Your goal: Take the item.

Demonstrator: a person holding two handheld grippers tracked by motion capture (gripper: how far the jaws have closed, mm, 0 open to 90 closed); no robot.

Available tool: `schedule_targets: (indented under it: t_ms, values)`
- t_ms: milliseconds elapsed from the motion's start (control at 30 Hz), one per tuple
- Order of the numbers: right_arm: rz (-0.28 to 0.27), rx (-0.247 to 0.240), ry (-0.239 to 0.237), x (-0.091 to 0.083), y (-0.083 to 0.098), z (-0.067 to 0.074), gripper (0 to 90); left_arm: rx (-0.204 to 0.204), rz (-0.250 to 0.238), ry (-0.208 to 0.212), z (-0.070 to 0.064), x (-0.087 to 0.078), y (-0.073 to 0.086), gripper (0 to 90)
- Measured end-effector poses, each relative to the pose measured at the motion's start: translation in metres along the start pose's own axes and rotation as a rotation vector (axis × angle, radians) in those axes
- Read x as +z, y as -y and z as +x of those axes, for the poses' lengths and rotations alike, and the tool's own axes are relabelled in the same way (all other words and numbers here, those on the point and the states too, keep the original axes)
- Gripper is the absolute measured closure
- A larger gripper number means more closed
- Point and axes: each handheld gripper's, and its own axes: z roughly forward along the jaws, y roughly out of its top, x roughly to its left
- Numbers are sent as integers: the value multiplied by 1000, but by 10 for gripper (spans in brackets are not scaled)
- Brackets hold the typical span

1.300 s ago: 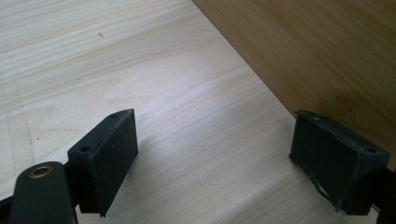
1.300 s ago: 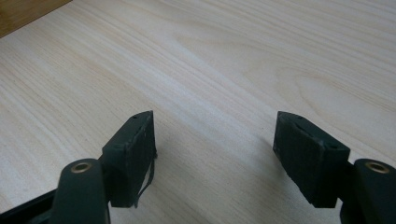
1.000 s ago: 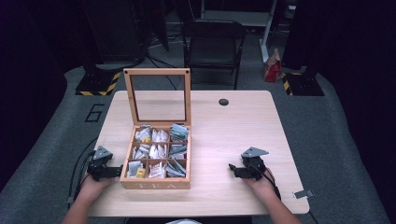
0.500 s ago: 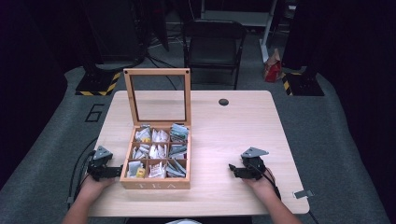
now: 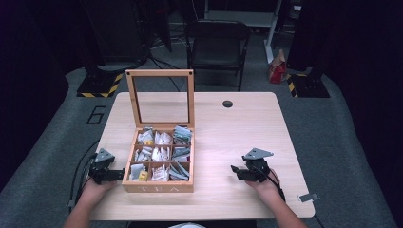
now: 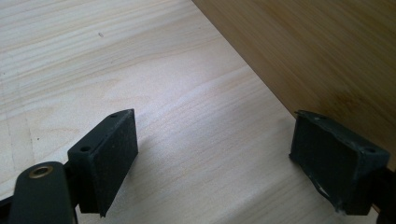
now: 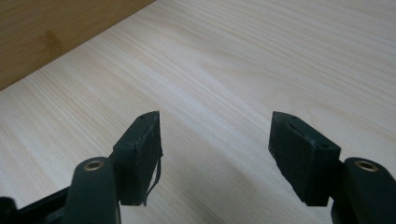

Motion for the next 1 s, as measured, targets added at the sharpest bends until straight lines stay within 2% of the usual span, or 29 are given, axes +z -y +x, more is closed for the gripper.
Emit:
schedule_targets:
  t_ms: [200, 433, 467, 667, 1000]
  values:
    - [-29, -34, 2, -8, -11, 4, 331, 1, 0, 0, 0, 0, 0, 145]
    - [-58, -25, -22, -19, -26, 6, 336, 1, 0, 0, 0, 0, 0, 145]
    - [-61, -39, -28, -20, -28, 6, 336, 1, 0, 0, 0, 0, 0, 145]
    - [-69, -36, -59, -27, -39, 10, 339, 2, 7, 1, 0, -1, 0, 146]
    - [-93, -67, -115, -31, -55, 26, 339, 1, 0, 0, 0, 0, 0, 146]
